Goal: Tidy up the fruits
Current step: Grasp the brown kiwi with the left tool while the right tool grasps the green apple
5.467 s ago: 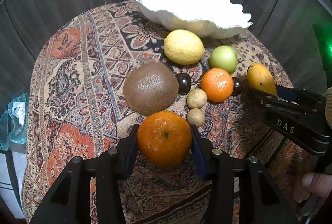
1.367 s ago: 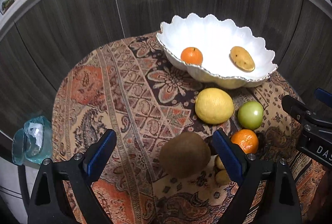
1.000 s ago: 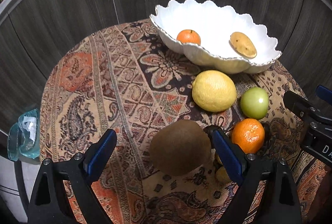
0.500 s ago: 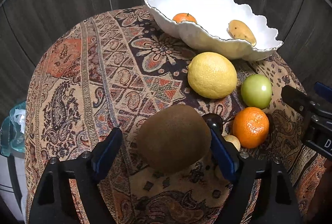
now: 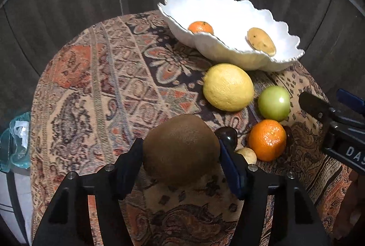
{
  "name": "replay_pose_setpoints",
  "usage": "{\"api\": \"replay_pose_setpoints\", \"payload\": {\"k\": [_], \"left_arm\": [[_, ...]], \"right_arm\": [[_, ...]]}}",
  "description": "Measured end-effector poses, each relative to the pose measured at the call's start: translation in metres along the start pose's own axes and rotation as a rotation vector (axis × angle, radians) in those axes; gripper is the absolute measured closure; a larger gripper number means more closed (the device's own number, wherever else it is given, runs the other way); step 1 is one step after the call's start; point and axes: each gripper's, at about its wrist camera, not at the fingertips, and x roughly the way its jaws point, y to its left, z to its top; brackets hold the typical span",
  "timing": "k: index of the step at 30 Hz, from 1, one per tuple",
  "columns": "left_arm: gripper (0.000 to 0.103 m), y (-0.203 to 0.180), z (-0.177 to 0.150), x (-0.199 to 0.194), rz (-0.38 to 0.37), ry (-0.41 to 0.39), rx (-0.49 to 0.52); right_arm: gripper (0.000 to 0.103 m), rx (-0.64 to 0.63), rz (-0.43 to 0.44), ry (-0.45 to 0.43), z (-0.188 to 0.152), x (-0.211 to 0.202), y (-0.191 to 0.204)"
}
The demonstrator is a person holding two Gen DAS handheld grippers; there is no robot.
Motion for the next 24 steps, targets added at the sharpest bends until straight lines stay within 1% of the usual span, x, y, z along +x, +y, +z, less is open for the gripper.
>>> {"api": "replay_pose_setpoints", "payload": {"k": [6, 9, 11, 13, 16, 18, 20, 21, 22, 23, 24], "left_arm": [[0.039, 0.015, 0.010, -0.008, 0.036, -0.035, -0.023], [0.039, 0.021, 0.014, -0.008, 0.043, -0.039, -0.038], [0.039, 0.025, 0.015, -0.009, 0.046, -0.042, -0.045], [0.039, 0.027, 0.016, -0.008, 0.047, -0.040, -0.049], [0.039, 0.028, 0.018, -0.008, 0.046, -0.040, -0.052], [0.039, 0.028, 0.018, -0.007, 0.044, -0.038, -0.054], [0.039, 0.029, 0.019, -0.007, 0.044, -0.035, -0.056], [0.039, 0.028, 0.019, -0.007, 0.044, -0.036, -0.055], [0.039, 0.028, 0.020, -0.007, 0.043, -0.036, -0.054], [0.039, 0.027, 0.020, -0.007, 0.043, -0.037, -0.054], [0.039, 0.027, 0.021, -0.007, 0.043, -0.037, -0.055]], "right_arm": [[0.006, -0.033, 0.025, 0.026, 0.006, 0.015, -0.003], [0.010, -0.060, 0.048, 0.064, 0.007, 0.029, -0.003], [0.020, -0.069, 0.061, 0.088, 0.007, 0.038, -0.001], [0.024, -0.072, 0.067, 0.104, 0.006, 0.044, 0.002], [0.026, -0.080, 0.073, 0.110, 0.005, 0.049, 0.006], [0.030, -0.084, 0.083, 0.125, 0.004, 0.053, 0.008], [0.037, -0.080, 0.102, 0.151, 0.002, 0.060, 0.010], [0.040, -0.075, 0.112, 0.156, 0.002, 0.062, 0.010], [0.043, -0.073, 0.121, 0.156, 0.002, 0.063, 0.010], [0.050, -0.078, 0.132, 0.156, 0.002, 0.063, 0.011], [0.052, -0.083, 0.132, 0.155, 0.002, 0.064, 0.012]]}}
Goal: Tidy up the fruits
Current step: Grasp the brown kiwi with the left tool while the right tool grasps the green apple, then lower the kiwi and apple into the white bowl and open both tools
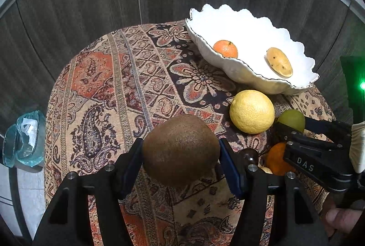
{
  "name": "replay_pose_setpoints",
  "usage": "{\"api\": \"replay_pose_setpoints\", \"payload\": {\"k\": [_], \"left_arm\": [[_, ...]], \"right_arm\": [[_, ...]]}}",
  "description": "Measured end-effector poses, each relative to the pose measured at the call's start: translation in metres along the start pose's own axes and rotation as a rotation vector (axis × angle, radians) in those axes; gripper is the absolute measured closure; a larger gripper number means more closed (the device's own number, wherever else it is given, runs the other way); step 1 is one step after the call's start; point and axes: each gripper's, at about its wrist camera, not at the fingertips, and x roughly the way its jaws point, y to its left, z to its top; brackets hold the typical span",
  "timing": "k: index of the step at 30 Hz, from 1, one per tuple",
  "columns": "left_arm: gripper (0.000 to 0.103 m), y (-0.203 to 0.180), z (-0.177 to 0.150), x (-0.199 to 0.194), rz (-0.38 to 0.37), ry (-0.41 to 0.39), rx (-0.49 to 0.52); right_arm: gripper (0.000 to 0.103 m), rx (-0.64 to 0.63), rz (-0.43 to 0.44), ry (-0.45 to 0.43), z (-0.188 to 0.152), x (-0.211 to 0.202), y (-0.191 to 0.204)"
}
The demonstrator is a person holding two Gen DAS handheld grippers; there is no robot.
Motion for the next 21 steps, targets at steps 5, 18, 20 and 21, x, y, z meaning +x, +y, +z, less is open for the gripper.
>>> {"api": "replay_pose_setpoints", "payload": {"k": [5, 18, 20, 21], "left_arm": [[0.039, -0.001, 0.002, -0.005, 0.003, -0.009, 0.004], [0.039, -0.024, 0.043, -0.048, -0.055, -0.105, 0.057], [0.039, -0.030, 0.056, -0.051, -0.067, -0.124, 0.069], [0.039, -0.032, 0.063, -0.051, -0.071, -0.130, 0.075]], "right_arm": [[0.053, -0.001, 0.003, -0.012, -0.003, -0.004, 0.001], [0.053, 0.040, 0.043, -0.158, 0.010, -0.086, -0.011], [0.053, 0.044, 0.035, -0.181, 0.022, -0.092, -0.016], [0.053, 0.046, 0.030, -0.189, 0.029, -0.092, -0.019]]}}
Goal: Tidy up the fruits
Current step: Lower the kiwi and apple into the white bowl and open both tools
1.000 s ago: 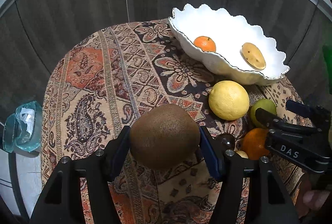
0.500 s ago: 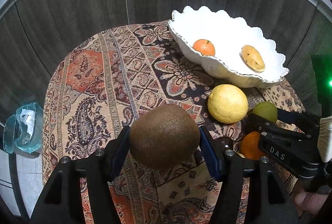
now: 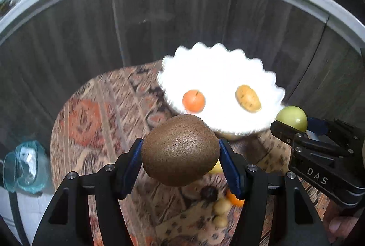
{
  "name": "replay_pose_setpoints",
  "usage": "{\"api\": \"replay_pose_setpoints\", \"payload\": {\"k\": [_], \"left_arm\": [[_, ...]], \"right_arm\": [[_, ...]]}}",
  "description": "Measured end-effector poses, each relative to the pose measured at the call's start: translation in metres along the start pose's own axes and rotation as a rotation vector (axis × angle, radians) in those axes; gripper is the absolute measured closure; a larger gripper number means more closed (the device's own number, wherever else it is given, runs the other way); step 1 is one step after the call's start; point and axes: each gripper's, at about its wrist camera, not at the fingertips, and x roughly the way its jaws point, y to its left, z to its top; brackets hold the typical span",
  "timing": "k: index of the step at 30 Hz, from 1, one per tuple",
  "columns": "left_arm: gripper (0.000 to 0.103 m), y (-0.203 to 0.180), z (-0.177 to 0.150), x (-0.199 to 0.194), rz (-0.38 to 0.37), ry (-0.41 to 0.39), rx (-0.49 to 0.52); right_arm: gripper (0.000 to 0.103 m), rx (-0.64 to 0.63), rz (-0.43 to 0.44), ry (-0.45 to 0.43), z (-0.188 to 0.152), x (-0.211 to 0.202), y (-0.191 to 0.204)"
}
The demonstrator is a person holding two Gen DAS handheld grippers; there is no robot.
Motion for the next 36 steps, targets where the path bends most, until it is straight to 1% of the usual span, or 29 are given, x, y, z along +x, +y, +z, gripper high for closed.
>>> {"api": "replay_pose_setpoints", "payload": {"k": [4, 9, 12, 16, 20, 23, 27, 30, 32, 33, 35, 36], "left_arm": [[0.039, -0.006, 0.028, 0.009, -0.004, -0.027, 0.027], [0.039, -0.019, 0.053, 0.032, -0.044, -0.016, 0.063], [0.039, -0.029, 0.060, 0.045, -0.058, -0.004, 0.081], [0.039, -0.039, 0.061, 0.067, -0.073, 0.029, 0.093], [0.039, -0.041, 0.056, 0.084, -0.086, 0.068, 0.091], [0.039, -0.041, 0.052, 0.090, -0.089, 0.084, 0.096], [0.039, -0.038, 0.049, 0.096, -0.076, 0.103, 0.092], [0.038, -0.037, 0.049, 0.094, -0.072, 0.098, 0.093], [0.037, -0.037, 0.050, 0.090, -0.051, 0.080, 0.100], [0.036, -0.036, 0.051, 0.088, -0.041, 0.073, 0.101], [0.025, -0.033, 0.054, 0.083, -0.023, 0.054, 0.095], [0.022, -0.031, 0.055, 0.079, -0.016, 0.045, 0.090]], "right_arm": [[0.053, 0.013, -0.022, -0.019, 0.027, 0.006, -0.009], [0.053, 0.027, -0.020, -0.012, 0.047, 0.019, -0.014], [0.053, 0.037, -0.021, 0.003, 0.053, 0.030, -0.021], [0.053, 0.042, -0.010, 0.040, 0.056, 0.047, -0.029], [0.053, 0.022, -0.002, 0.069, 0.054, 0.063, -0.029], [0.053, 0.022, 0.016, 0.091, 0.052, 0.073, -0.028], [0.053, 0.020, 0.017, 0.109, 0.050, 0.081, -0.028], [0.052, 0.014, 0.009, 0.105, 0.049, 0.080, -0.027], [0.039, 0.011, -0.018, 0.082, 0.051, 0.077, -0.026], [0.037, 0.012, -0.029, 0.071, 0.052, 0.074, -0.027], [0.027, 0.017, -0.046, 0.057, 0.054, 0.069, -0.029], [0.025, 0.022, -0.055, 0.051, 0.055, 0.067, -0.031]]}}
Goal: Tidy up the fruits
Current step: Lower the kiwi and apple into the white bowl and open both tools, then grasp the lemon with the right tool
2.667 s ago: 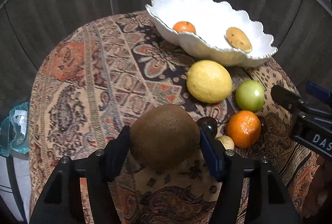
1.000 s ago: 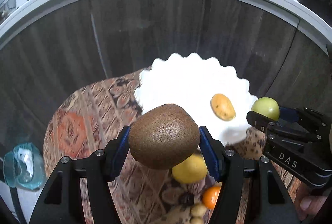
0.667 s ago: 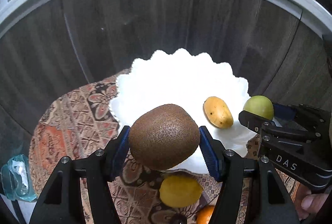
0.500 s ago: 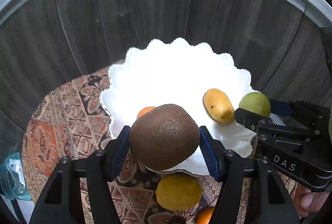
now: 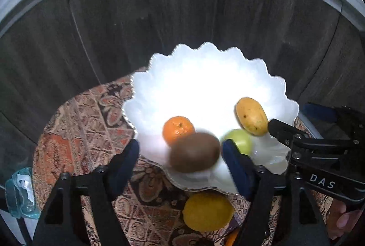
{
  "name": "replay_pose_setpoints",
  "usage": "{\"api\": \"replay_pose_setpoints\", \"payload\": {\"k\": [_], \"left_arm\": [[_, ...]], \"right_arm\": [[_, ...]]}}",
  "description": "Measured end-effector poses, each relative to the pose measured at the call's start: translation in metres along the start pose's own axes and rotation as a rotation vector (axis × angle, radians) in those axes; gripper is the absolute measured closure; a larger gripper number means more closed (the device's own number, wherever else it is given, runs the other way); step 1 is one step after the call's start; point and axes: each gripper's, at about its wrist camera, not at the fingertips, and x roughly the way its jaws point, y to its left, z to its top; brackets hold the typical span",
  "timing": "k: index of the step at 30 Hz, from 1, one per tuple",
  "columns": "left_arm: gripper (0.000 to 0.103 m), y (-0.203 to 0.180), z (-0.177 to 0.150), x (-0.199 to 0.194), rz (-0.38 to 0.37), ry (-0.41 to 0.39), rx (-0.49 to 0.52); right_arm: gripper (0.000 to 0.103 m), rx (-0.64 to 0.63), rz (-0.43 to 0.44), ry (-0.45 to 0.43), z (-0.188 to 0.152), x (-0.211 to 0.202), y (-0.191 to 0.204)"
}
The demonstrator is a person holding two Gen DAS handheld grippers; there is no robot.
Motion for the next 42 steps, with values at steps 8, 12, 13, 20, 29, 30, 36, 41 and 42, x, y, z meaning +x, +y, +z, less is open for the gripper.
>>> {"api": "replay_pose_setpoints", "payload": {"k": [8, 12, 13, 20, 29, 30, 36, 41, 42], "left_arm": [[0.006, 0.004, 0.002, -0.026, 0.058, -0.055, 0.004], [0.004, 0.005, -0.001, -0.039, 0.070, -0.068, 0.003], [0.003, 0.005, -0.002, -0.043, 0.069, -0.071, 0.002], [0.002, 0.003, -0.012, -0.069, 0.061, -0.099, -0.004], [0.002, 0.004, -0.026, -0.092, 0.057, -0.112, -0.006], [0.002, 0.004, -0.028, -0.094, 0.059, -0.114, -0.006], [0.002, 0.008, -0.044, -0.103, 0.065, -0.106, -0.014], [0.002, 0.014, -0.061, -0.106, 0.077, -0.096, -0.021], [0.002, 0.016, -0.064, -0.106, 0.081, -0.093, -0.023]], "right_arm": [[0.013, 0.038, -0.048, -0.047, -0.002, -0.023, -0.001], [0.010, 0.041, -0.067, -0.075, -0.004, -0.038, 0.001], [0.010, 0.039, -0.072, -0.083, -0.004, -0.043, 0.001], [0.010, 0.045, -0.077, -0.129, -0.010, -0.072, 0.003], [0.010, 0.049, -0.067, -0.144, -0.023, -0.092, 0.008], [0.010, 0.047, -0.066, -0.145, -0.025, -0.094, 0.009], [0.010, 0.033, -0.068, -0.143, -0.037, -0.100, 0.017], [0.010, 0.016, -0.067, -0.134, -0.049, -0.101, 0.026], [0.010, 0.011, -0.066, -0.129, -0.052, -0.099, 0.028]]}}
